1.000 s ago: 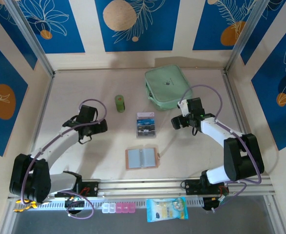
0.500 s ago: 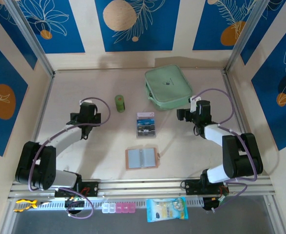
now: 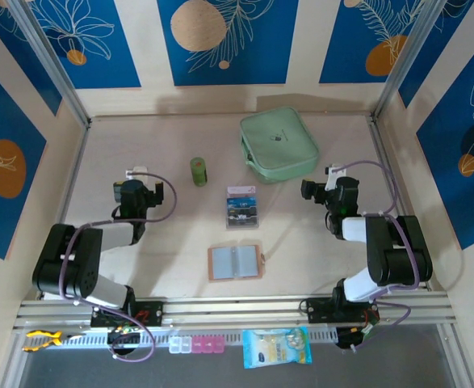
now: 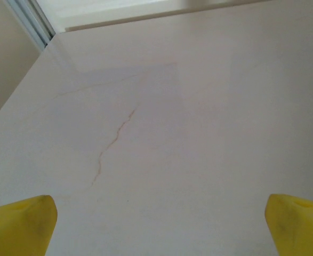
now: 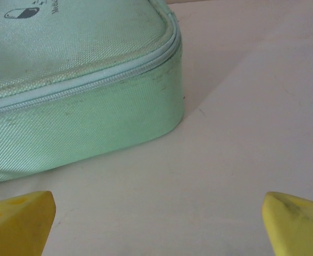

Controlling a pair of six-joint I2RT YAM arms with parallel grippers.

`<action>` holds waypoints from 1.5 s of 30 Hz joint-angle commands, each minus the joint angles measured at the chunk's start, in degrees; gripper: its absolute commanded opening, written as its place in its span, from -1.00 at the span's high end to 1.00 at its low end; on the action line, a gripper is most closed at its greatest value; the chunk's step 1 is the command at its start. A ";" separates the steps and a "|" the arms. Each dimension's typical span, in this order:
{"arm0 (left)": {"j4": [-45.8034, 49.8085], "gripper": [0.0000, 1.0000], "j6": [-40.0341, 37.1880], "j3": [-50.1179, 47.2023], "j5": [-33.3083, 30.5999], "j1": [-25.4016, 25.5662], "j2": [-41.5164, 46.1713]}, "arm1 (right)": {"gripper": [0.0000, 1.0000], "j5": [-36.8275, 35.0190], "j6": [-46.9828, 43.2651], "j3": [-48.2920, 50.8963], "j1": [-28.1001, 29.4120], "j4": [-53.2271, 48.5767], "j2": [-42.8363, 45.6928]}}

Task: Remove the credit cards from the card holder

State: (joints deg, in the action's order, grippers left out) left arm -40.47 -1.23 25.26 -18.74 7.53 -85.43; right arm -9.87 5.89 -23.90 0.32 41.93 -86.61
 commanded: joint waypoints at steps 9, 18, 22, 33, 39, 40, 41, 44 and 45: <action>-13.22 -0.99 -0.98 -3.81 9.71 -2.08 -4.25 | -0.98 1.69 0.53 0.26 0.14 4.73 -0.76; -14.27 -0.99 -1.05 -4.15 10.13 -2.36 -4.32 | -0.98 1.69 0.45 0.55 0.19 5.05 -0.54; -14.41 -0.99 -2.63 -4.42 13.49 -2.04 -4.22 | -0.98 1.42 0.39 0.52 0.39 5.11 -0.58; -14.66 -0.99 -3.02 -4.51 14.33 -2.08 -4.13 | -0.98 1.43 0.39 0.50 0.39 5.03 -0.58; -14.64 -0.99 -2.90 -4.52 14.35 -2.08 -4.12 | -0.98 1.43 0.43 0.44 0.38 5.07 -0.66; -14.64 -0.99 -2.90 -4.51 14.35 -2.09 -4.13 | -0.98 1.42 0.36 0.46 0.37 5.08 -0.62; -14.57 -0.99 -2.90 -4.55 14.35 -2.08 -4.13 | -0.98 1.39 0.40 0.47 0.39 5.08 -0.62; -14.59 -0.99 -2.90 -4.47 14.35 -2.09 -4.09 | -0.98 1.51 0.43 0.44 0.28 4.93 -0.67; -14.62 -0.99 -2.90 -4.45 14.33 -2.08 -4.13 | -0.98 1.47 0.46 0.42 0.30 4.92 -0.67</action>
State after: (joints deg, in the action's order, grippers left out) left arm -53.17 -3.55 21.26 -5.96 5.98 -89.45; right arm -8.73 6.09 -23.70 0.40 45.45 -86.91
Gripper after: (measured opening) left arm 0.996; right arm 0.991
